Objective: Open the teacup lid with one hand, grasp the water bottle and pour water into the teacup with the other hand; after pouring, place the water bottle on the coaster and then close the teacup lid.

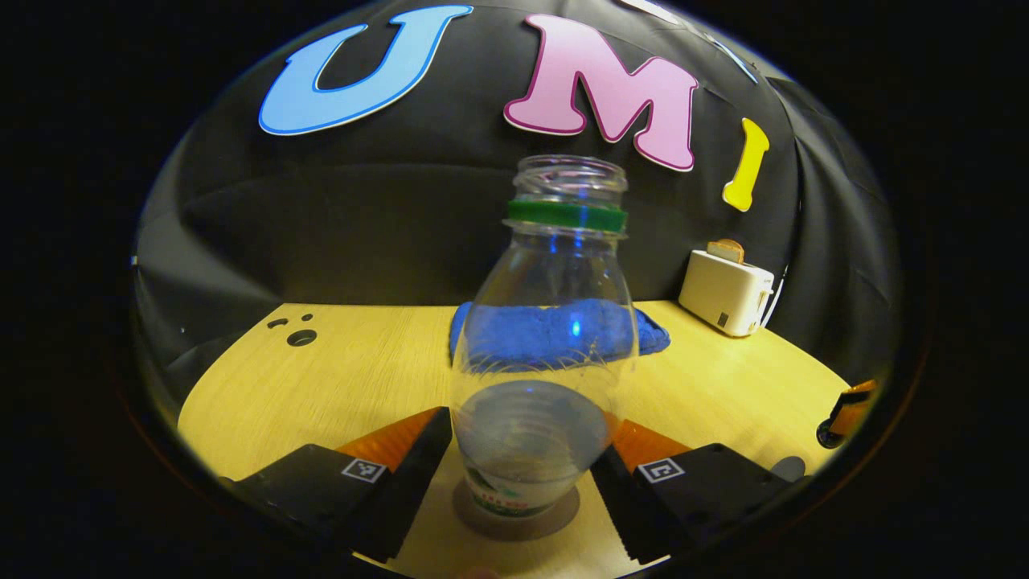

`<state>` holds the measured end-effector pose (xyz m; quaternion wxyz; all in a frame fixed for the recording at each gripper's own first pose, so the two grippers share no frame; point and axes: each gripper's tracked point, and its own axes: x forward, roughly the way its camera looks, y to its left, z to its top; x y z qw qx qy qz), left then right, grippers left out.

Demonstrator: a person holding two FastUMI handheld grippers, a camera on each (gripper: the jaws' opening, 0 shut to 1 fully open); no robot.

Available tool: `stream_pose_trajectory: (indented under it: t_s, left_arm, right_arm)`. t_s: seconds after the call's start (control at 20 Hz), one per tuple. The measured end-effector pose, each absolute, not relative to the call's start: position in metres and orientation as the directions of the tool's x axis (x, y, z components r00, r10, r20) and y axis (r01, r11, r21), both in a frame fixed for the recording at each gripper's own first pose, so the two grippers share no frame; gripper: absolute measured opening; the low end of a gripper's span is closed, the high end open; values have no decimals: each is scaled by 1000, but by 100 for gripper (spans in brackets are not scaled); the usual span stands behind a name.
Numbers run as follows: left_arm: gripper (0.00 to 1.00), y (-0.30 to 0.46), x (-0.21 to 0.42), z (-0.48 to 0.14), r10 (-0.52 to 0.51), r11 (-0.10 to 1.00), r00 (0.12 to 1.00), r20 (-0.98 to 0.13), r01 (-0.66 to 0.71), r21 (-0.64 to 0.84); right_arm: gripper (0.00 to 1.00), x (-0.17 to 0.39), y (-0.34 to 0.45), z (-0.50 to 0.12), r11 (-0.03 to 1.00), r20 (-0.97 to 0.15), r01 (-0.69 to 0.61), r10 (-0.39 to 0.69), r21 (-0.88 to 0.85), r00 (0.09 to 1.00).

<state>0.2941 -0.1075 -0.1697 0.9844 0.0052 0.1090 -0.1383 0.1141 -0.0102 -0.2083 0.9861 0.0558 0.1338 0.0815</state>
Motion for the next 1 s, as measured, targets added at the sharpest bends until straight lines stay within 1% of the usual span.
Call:
stream_pose_trajectory:
  t_s: [0.25,0.45,0.5,0.55,0.6,0.65,0.75,0.8,0.95,1.0]
  left_arm:
    - [97,-104,258,-175,-310,951,914,-262,295,-98]
    - [96,-89,218,-178,-289,957,916,-277,271,-103]
    - [96,-84,204,-179,-279,960,919,-279,260,-101]
    - [96,-77,190,-181,-258,966,924,-283,243,-89]
    - [92,-69,177,-180,-233,972,933,-275,224,-65]
    - [96,-66,161,-178,-224,974,936,-270,222,-38]
    - [96,-62,134,-176,-214,974,940,-266,227,17]
    - [96,-62,122,-177,-210,974,940,-269,224,22]
    - [96,-89,91,-193,-295,955,901,-320,293,-56]
    - [96,-95,86,-195,-306,952,895,-325,295,-82]
  right_arm:
    - [28,116,-1,-210,979,-249,-165,192,123,949]
    - [28,119,11,-214,976,-231,-179,204,125,951]
    - [27,120,14,-216,975,-225,-183,207,123,952]
    - [30,120,16,-219,975,-220,-186,208,118,953]
    - [28,121,18,-223,976,-216,-188,208,112,954]
    - [28,121,21,-229,976,-216,-190,209,105,954]
    - [28,119,22,-239,979,-218,-183,198,87,956]
    - [28,118,21,-245,982,-219,-173,186,78,958]
    - [28,118,24,-255,983,-225,-171,181,63,957]
    - [34,118,26,-255,983,-221,-171,181,62,958]
